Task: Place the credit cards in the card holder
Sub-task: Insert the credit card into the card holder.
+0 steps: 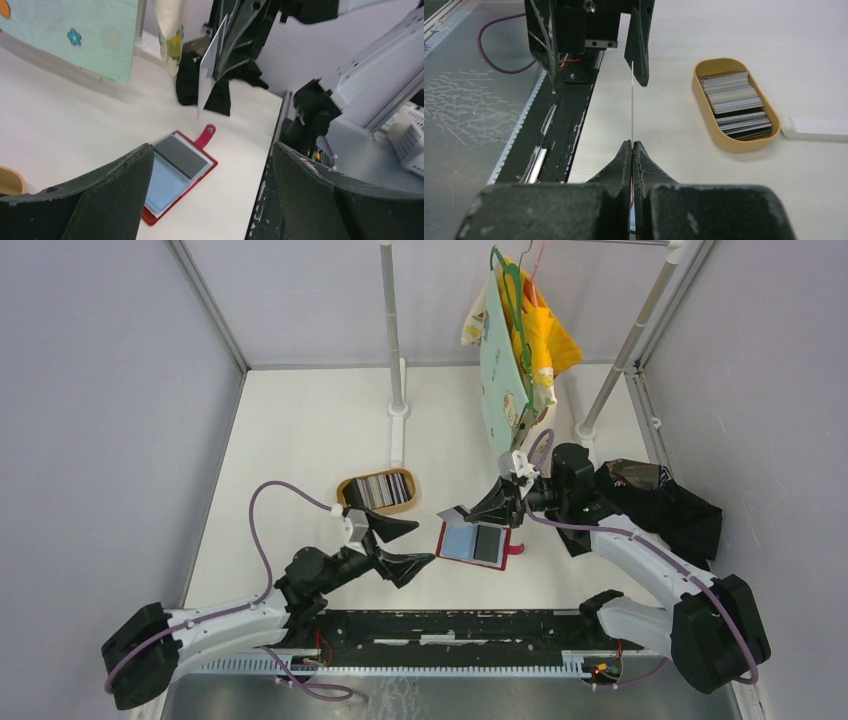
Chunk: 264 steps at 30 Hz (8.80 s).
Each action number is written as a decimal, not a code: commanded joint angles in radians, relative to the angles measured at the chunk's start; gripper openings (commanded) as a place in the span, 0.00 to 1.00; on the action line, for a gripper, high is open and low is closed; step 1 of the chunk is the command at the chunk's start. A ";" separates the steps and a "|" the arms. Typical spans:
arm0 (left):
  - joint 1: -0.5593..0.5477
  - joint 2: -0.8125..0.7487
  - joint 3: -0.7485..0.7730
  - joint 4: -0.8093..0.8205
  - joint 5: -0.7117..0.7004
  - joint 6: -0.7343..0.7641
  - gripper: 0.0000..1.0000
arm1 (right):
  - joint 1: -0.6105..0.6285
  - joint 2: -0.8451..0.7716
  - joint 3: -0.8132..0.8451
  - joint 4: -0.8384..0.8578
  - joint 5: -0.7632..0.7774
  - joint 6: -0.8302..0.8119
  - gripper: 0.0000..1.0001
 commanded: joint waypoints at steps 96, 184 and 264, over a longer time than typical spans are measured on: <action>-0.005 0.352 0.300 -0.444 -0.263 -0.157 0.85 | -0.191 0.005 -0.218 -0.171 0.235 0.278 0.00; -0.129 0.951 0.714 -0.832 -0.469 -0.205 0.46 | -0.277 0.549 0.044 -0.374 0.227 0.485 0.00; -0.128 1.014 0.799 -0.853 -0.464 -0.184 0.48 | -0.182 0.875 0.370 -0.697 0.201 0.218 0.00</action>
